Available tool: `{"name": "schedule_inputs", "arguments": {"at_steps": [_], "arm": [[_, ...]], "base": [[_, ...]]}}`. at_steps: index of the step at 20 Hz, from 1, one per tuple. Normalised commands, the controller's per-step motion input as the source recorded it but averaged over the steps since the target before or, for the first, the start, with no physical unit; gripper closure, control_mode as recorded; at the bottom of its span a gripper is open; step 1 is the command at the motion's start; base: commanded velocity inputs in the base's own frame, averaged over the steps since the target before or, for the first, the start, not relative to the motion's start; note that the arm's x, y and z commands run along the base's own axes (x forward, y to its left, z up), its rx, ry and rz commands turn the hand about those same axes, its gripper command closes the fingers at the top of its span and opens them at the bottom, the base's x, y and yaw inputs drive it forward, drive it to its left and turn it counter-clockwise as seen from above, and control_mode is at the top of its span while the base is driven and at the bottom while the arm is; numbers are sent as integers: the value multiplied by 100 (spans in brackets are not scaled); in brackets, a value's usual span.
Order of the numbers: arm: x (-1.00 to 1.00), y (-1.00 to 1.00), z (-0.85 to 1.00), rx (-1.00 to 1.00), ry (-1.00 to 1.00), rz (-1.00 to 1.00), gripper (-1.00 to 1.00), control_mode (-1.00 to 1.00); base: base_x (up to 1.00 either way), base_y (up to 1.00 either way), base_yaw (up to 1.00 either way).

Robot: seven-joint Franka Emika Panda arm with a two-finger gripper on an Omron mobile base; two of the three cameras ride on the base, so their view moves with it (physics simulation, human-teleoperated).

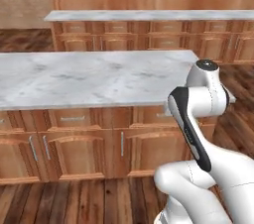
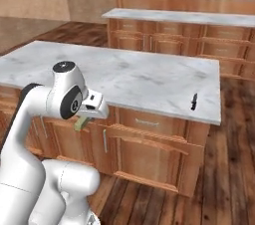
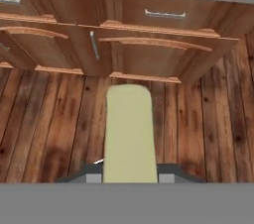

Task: Retrieve the butter from the fridge and place it on a plate on the dining table. Then retrieve the butter knife by the fridge and place it near the plate.

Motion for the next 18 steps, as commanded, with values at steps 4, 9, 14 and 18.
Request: {"name": "schedule_inputs", "arguments": {"at_steps": [4,9,14,18], "arm": [[0,0,0,0,0,0,100,100],[0,0,0,0,0,0,100,100],[0,0,0,0,0,0,100,100],[0,0,0,0,0,0,100,100]], "base": [[28,61,52],[21,2,90],[22,0,90],[26,-1,83]]}}
